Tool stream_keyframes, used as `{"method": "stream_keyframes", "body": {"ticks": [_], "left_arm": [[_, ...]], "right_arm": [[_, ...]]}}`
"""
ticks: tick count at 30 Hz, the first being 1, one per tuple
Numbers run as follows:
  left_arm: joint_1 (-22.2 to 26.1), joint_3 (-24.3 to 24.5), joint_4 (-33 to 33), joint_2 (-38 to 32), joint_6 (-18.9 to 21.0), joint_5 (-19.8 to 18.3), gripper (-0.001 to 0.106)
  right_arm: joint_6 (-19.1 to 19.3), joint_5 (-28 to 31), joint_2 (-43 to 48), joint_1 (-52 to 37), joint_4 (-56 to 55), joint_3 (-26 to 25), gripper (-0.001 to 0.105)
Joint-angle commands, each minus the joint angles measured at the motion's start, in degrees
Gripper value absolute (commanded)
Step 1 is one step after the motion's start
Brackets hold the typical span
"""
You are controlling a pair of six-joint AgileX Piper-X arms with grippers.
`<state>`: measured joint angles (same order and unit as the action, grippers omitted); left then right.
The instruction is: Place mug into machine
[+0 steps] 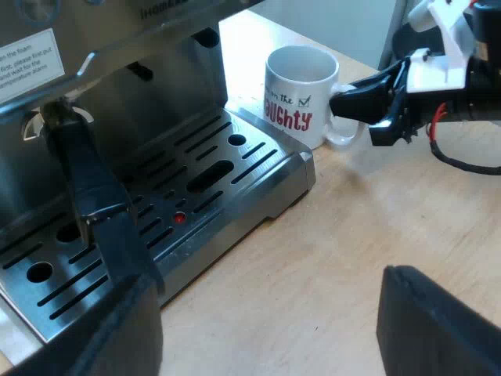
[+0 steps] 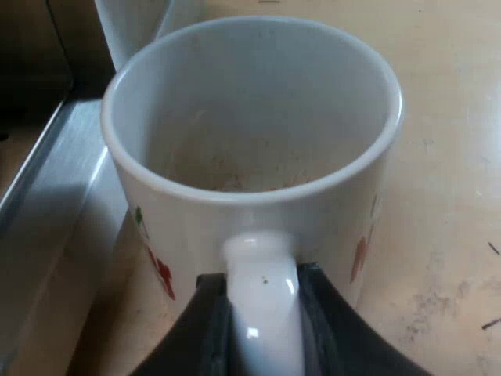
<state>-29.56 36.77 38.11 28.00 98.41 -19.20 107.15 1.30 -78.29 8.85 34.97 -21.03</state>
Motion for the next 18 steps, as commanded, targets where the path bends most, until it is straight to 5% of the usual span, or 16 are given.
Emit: {"method": "stream_keyframes", "body": {"ticks": [1,18], "left_arm": [[-0.3,0.4,-0.7,-0.1,0.3,-0.4,0.061],[-0.3,0.4,-0.7,-0.1,0.3,-0.4,0.061]], "right_arm": [[0.5,0.0,2.5,0.1,-0.1,0.2,0.0],[0.5,0.0,25.6,0.1,-18.6,0.6,0.0]]}}
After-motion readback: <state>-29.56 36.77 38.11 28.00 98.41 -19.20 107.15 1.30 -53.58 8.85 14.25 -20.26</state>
